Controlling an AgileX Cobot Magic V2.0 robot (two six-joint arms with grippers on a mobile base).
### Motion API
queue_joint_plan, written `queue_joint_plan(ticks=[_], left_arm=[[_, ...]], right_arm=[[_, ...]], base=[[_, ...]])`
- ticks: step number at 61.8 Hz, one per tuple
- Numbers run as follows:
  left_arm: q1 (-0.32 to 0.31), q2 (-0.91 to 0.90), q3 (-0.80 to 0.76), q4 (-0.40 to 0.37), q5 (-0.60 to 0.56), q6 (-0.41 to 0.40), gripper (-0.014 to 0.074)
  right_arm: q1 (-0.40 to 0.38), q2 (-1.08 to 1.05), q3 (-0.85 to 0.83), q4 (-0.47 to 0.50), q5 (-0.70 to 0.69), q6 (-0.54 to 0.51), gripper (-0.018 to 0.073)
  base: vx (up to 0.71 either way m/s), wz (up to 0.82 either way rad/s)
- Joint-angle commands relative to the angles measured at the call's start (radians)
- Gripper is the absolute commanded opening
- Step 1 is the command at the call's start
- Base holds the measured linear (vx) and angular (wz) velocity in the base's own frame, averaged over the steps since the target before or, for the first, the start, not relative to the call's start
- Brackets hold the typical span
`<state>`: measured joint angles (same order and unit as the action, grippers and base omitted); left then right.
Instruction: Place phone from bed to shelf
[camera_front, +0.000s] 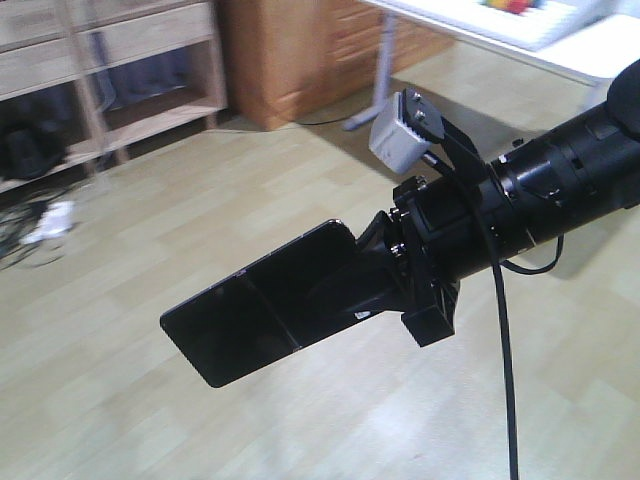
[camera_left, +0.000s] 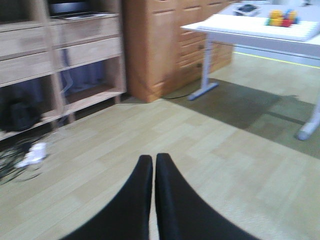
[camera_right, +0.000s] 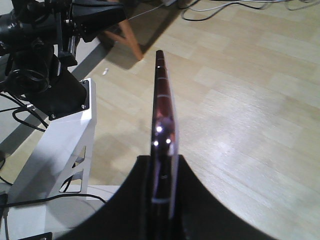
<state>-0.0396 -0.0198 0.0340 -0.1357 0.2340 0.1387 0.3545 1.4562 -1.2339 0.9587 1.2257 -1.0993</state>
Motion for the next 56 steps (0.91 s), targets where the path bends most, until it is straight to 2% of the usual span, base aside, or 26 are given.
queue_joint_plan(ticks=[1,56], left_arm=[[0.001,-0.005,0.002,-0.010,-0.071,-0.004,0.0001],[0.001,-0.005,0.002,-0.010,-0.071,-0.004,0.0001]], right_arm=[[-0.002,-0.040,-0.025,0.079,0.065,-0.012,-0.0001],[-0.002,-0.040,-0.025,0.079,0.065,-0.012,-0.0001]], base=[[0.17,-0.58],[0.17,-0.57]])
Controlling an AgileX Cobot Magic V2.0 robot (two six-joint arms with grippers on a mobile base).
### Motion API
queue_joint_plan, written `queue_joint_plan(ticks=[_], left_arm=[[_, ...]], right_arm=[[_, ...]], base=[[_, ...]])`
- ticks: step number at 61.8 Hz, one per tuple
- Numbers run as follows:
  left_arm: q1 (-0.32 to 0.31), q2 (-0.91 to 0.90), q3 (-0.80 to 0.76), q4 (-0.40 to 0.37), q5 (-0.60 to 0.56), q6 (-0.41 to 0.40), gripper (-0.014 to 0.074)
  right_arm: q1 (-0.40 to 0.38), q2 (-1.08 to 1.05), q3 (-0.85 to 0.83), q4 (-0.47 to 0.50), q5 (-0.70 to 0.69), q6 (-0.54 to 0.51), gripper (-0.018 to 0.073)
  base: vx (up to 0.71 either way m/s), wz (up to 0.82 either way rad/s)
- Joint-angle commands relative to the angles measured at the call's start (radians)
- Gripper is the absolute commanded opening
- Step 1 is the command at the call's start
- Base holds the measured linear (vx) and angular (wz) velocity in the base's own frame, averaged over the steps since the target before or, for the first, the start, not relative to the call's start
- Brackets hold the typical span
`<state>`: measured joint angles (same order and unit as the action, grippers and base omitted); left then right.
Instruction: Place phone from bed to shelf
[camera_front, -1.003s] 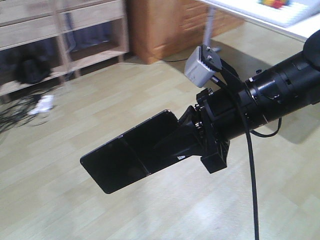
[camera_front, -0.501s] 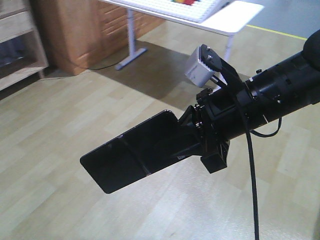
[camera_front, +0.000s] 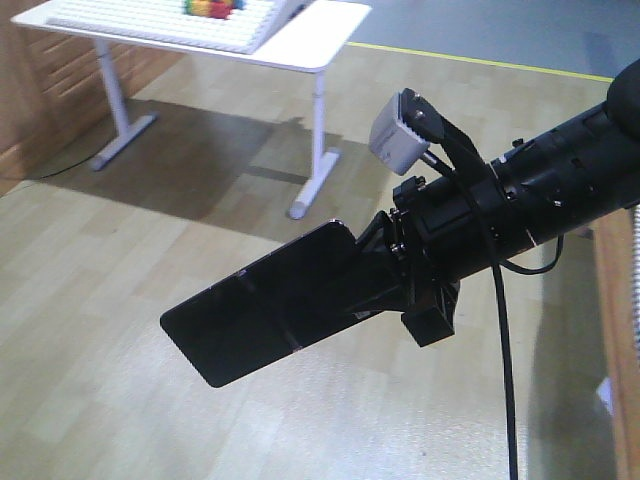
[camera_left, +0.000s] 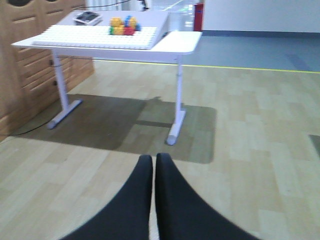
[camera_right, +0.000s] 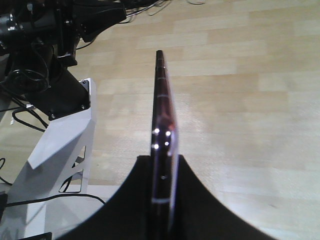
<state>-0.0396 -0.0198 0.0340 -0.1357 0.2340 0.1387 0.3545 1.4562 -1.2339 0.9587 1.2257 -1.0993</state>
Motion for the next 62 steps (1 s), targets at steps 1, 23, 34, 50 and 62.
queue_joint_plan(ticks=[1,23,34,50,62], left_arm=[[0.001,-0.005,0.002,-0.010,-0.071,-0.004,0.0001],[0.001,-0.005,0.002,-0.010,-0.071,-0.004,0.0001],[0.001,-0.005,0.002,-0.010,-0.071,-0.004,0.0001],[0.001,-0.005,0.002,-0.010,-0.071,-0.004,0.0001],[0.001,-0.005,0.002,-0.010,-0.071,-0.004,0.0001]], right_arm=[[-0.002,-0.040,-0.025,0.079,0.065,-0.012,-0.0001],[-0.002,-0.040,-0.025,0.079,0.065,-0.013,-0.0001],[-0.002,-0.040,-0.025,0.079,0.065,-0.013,-0.0001],[-0.002,-0.040,-0.025,0.079,0.065,-0.013,-0.0001],[-0.002,-0.040,-0.025,0.079,0.065,-0.013,-0.0001]], base=[[0.16,-0.54],[0.15,-0.46],[0.15,-0.27],[0.16,-0.12],[0.16,-0.03]])
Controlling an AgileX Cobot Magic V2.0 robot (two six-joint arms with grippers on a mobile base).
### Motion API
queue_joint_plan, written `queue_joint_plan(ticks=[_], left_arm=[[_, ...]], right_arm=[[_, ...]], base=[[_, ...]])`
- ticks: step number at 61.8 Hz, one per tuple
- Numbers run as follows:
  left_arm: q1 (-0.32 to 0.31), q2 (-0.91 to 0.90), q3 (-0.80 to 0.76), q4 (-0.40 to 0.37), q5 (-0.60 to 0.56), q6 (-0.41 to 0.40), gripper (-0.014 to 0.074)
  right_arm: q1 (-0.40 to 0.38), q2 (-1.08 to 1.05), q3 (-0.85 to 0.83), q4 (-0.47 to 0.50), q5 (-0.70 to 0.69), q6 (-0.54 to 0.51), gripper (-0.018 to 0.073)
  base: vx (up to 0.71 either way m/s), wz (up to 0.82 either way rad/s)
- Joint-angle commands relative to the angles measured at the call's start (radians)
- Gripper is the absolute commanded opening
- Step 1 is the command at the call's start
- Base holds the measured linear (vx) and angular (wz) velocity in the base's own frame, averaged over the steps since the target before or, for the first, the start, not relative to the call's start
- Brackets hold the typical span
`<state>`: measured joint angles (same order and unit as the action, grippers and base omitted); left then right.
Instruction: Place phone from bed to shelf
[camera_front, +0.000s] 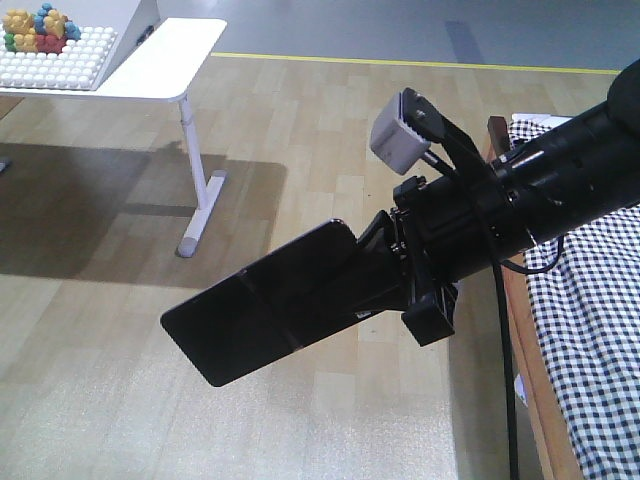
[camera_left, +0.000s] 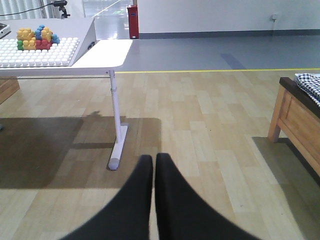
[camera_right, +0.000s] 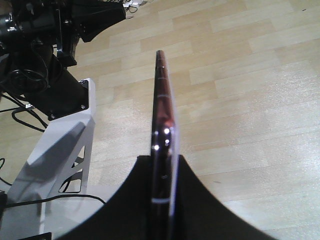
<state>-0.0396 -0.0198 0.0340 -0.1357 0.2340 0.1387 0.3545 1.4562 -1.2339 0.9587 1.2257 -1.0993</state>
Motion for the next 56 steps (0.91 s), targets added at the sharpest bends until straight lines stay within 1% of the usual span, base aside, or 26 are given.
queue_joint_plan(ticks=[1,21,56], left_arm=[[0.001,-0.005,0.002,-0.010,-0.071,-0.004,0.0001],[0.001,-0.005,0.002,-0.010,-0.071,-0.004,0.0001],[0.001,-0.005,0.002,-0.010,-0.071,-0.004,0.0001]], right_arm=[[-0.002,-0.040,-0.025,0.079,0.065,-0.013,-0.0001],[-0.002,-0.040,-0.025,0.079,0.065,-0.014,-0.0001],[-0.002,-0.040,-0.025,0.079,0.065,-0.014,-0.0001]], base=[[0.15,-0.02],[0.15,0.01],[0.16,0.08]])
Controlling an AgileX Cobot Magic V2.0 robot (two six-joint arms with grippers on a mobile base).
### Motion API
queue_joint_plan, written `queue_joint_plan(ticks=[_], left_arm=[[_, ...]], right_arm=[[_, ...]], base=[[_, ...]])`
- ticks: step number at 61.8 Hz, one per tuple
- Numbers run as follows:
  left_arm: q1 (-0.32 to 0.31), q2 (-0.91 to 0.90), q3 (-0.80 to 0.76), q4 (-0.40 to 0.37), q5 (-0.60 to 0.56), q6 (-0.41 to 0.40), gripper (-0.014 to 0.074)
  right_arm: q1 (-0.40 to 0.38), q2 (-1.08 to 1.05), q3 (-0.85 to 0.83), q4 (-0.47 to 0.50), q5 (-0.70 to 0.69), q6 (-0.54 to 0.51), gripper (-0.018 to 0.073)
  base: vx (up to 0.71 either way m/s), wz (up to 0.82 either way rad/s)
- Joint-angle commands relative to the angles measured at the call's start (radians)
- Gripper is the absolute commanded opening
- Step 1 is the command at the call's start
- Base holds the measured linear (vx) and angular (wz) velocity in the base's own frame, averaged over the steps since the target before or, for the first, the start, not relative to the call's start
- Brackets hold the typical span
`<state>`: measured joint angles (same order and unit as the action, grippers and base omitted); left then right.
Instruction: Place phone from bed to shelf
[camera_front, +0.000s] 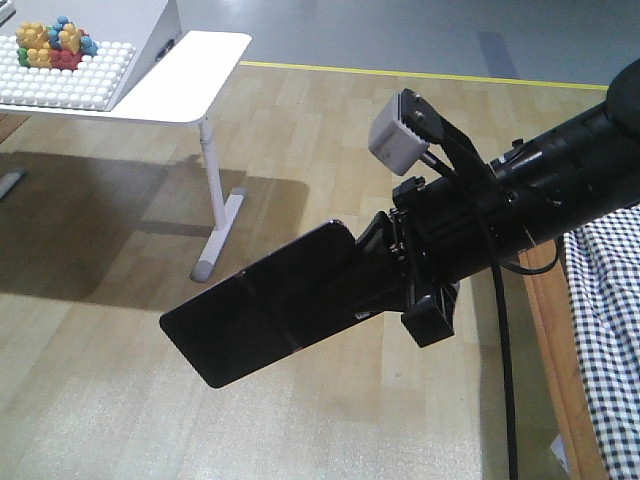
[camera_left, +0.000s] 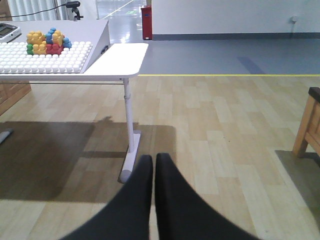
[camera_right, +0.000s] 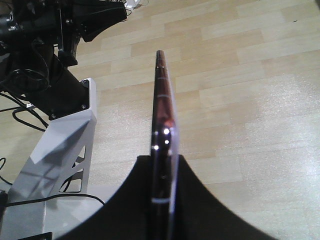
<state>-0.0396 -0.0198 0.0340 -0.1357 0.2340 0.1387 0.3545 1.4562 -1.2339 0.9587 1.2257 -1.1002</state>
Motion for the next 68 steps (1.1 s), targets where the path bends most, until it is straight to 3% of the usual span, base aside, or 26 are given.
queue_joint_plan(ticks=[1,68], left_arm=[[0.001,-0.005,0.002,-0.010,-0.071,-0.004,0.0001],[0.001,-0.005,0.002,-0.010,-0.071,-0.004,0.0001]], right_arm=[[-0.002,-0.040,-0.025,0.079,0.065,-0.013,-0.0001],[-0.002,-0.040,-0.025,0.079,0.064,-0.014,-0.0001]], base=[[0.20,0.05],[0.22,-0.07]])
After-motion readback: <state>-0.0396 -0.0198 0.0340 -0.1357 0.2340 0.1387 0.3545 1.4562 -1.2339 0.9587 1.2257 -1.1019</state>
